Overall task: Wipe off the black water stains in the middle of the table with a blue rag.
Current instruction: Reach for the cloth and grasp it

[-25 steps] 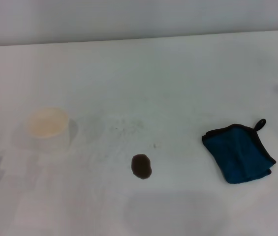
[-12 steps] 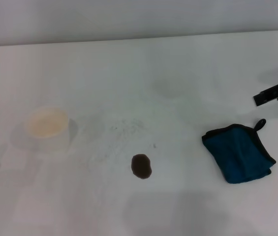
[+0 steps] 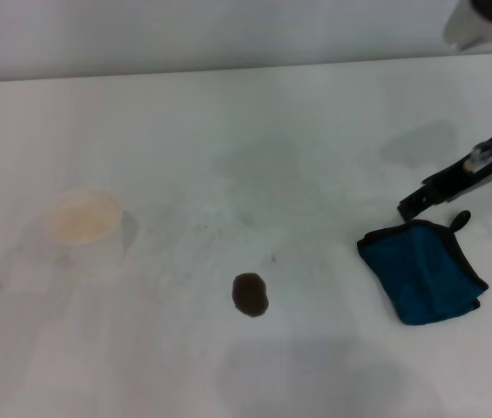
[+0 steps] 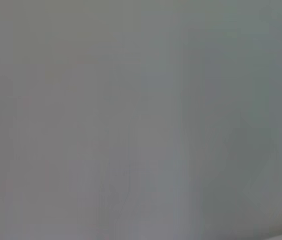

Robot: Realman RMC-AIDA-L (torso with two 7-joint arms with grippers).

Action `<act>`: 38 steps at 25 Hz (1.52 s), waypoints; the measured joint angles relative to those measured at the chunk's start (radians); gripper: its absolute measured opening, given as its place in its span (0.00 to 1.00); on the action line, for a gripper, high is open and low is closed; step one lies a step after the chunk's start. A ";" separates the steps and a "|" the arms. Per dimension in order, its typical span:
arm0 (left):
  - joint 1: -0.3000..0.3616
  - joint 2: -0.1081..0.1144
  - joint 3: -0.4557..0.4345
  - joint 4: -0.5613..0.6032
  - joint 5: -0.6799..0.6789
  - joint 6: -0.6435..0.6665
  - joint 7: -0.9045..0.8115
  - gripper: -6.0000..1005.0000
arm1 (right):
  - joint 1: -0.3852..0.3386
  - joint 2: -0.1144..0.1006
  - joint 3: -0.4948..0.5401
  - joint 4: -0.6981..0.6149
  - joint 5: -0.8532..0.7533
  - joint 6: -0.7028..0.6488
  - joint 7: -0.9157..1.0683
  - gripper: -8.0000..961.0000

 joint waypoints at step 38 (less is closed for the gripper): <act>-0.086 0.000 -0.001 -0.025 -0.065 -0.103 0.055 0.86 | 0.091 0.004 -0.446 0.109 -0.115 -0.019 0.479 0.59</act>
